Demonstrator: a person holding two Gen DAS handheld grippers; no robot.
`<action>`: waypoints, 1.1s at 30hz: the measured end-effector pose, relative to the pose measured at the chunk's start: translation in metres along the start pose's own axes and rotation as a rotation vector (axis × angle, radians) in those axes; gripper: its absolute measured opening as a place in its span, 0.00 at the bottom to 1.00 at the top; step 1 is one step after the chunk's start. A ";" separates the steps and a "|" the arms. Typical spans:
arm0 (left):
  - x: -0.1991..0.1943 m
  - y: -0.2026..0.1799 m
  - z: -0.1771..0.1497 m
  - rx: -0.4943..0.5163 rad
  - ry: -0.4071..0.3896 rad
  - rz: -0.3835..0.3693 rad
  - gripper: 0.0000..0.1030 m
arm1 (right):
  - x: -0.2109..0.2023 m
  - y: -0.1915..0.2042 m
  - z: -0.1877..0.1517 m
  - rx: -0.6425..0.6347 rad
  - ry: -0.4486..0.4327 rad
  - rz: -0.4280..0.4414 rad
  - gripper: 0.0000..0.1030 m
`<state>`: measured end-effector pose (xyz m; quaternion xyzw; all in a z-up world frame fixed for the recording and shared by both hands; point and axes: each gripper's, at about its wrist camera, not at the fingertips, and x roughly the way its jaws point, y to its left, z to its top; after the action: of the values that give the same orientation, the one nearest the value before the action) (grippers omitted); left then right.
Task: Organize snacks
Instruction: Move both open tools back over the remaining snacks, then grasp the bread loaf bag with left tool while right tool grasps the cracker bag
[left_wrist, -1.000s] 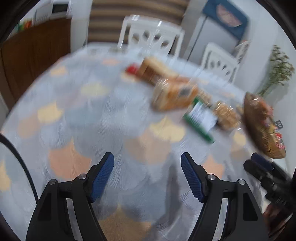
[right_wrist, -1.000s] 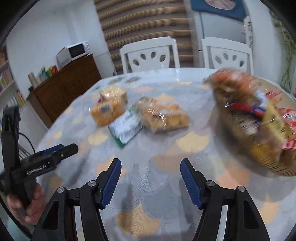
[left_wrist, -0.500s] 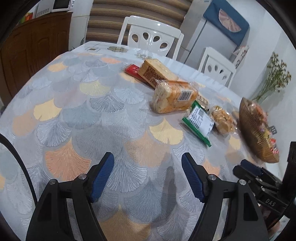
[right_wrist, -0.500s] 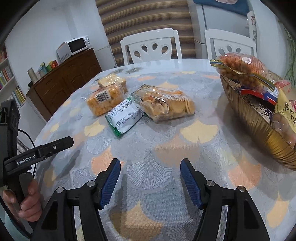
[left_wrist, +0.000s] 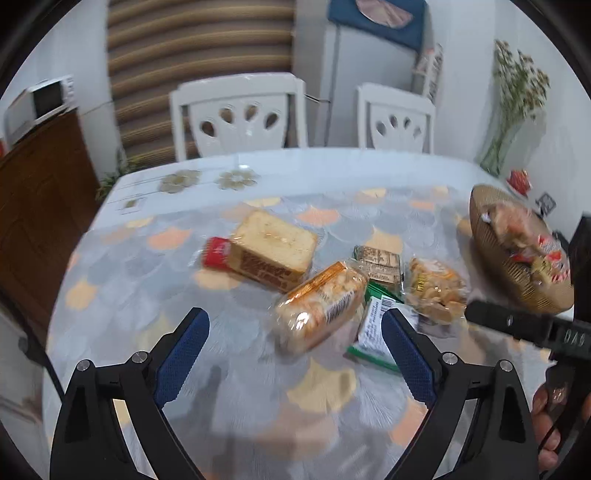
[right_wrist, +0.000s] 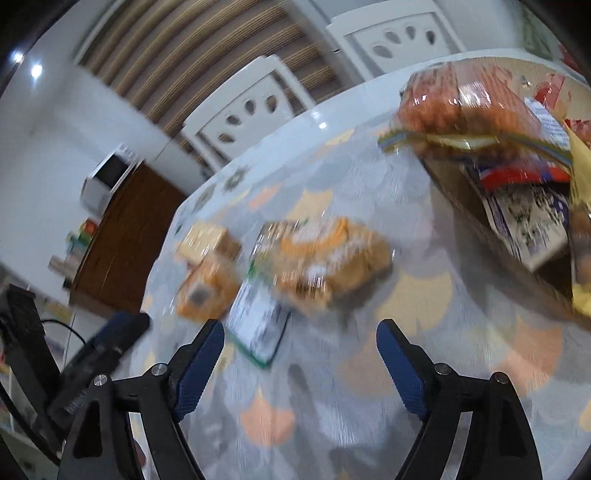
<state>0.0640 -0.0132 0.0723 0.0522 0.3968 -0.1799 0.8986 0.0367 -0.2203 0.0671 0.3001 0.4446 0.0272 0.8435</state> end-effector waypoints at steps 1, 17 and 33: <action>0.009 0.000 0.002 0.005 0.013 -0.002 0.92 | 0.007 0.001 0.003 0.000 0.002 -0.011 0.83; 0.049 -0.013 -0.015 -0.001 0.059 -0.015 0.50 | 0.033 0.005 -0.001 -0.032 -0.050 -0.068 0.84; 0.031 -0.009 -0.028 -0.066 0.001 -0.021 0.35 | 0.027 -0.011 -0.005 0.004 -0.082 -0.099 0.18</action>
<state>0.0605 -0.0233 0.0312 0.0184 0.4033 -0.1761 0.8978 0.0468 -0.2179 0.0391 0.2804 0.4242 -0.0277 0.8606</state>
